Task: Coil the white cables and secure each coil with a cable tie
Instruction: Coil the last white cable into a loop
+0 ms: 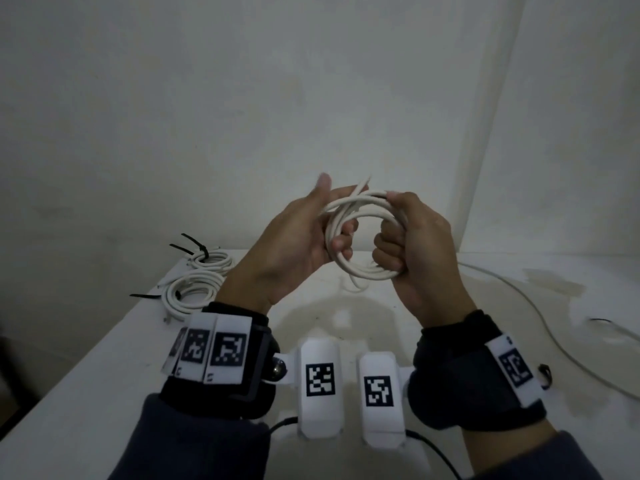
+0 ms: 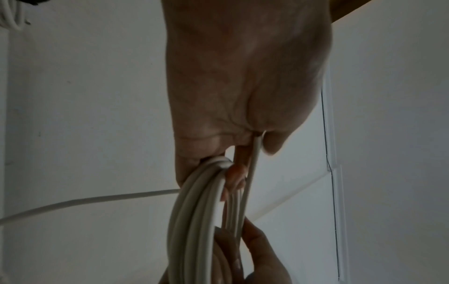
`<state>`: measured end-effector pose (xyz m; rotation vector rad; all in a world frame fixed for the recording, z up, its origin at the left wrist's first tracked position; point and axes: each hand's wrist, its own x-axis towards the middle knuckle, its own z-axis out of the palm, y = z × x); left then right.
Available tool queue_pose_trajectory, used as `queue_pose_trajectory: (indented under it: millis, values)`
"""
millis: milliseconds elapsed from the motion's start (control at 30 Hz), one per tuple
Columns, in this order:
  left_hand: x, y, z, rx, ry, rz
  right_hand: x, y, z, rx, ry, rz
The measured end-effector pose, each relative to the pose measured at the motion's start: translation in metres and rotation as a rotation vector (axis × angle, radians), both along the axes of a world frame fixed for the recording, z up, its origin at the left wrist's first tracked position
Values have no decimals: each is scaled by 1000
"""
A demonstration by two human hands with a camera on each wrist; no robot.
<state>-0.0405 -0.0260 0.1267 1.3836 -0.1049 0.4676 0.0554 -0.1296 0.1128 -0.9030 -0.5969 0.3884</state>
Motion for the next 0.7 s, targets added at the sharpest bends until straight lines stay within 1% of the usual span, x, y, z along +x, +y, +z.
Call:
queue_pose_trajectory:
  millis: [100, 333, 433, 500, 567, 600, 633, 700]
  values:
    - [3, -5, -2, 93, -1, 93, 1, -1, 2, -5, 21, -5]
    - [2, -1, -5, 82, -13, 55, -4, 1, 0, -10, -102, -48]
    - [2, 2, -4, 10, -18, 57, -3, 1, 0, -2, -208, -63]
    - [3, 4, -4, -26, -42, 76, 0, -1, 1, -25, -283, 6]
    - [2, 5, -3, -60, -59, 85, 4, -5, 2, -44, -299, 98]
    - [2, 5, -3, -76, -64, 82, 7, -6, 2, -56, -328, 113]
    - [2, 5, -2, -91, -67, 76, 9, -7, 1, -81, -388, 92]
    - [2, 4, -2, -98, -64, 59, 12, -8, -1, -146, -522, -12]
